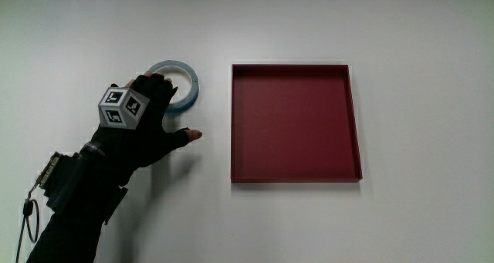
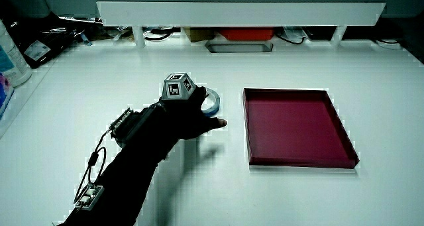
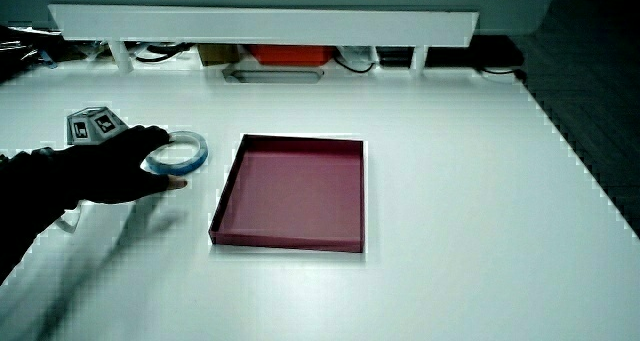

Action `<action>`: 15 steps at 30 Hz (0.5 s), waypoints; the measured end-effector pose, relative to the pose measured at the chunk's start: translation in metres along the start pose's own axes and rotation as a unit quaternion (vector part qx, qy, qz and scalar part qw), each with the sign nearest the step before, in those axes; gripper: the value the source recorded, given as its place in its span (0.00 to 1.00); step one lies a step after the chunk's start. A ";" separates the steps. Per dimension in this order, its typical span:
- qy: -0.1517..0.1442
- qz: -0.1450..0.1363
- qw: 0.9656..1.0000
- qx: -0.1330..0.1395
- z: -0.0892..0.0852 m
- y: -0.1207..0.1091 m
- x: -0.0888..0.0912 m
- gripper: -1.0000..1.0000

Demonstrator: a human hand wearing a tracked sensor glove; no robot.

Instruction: Pick blue tape

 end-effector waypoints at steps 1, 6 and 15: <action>0.008 0.003 1.000 -0.001 -0.002 0.004 -0.002 0.50; 0.020 0.015 1.000 -0.011 -0.012 0.018 -0.009 0.50; 0.026 0.028 0.999 -0.037 -0.023 0.031 -0.014 0.50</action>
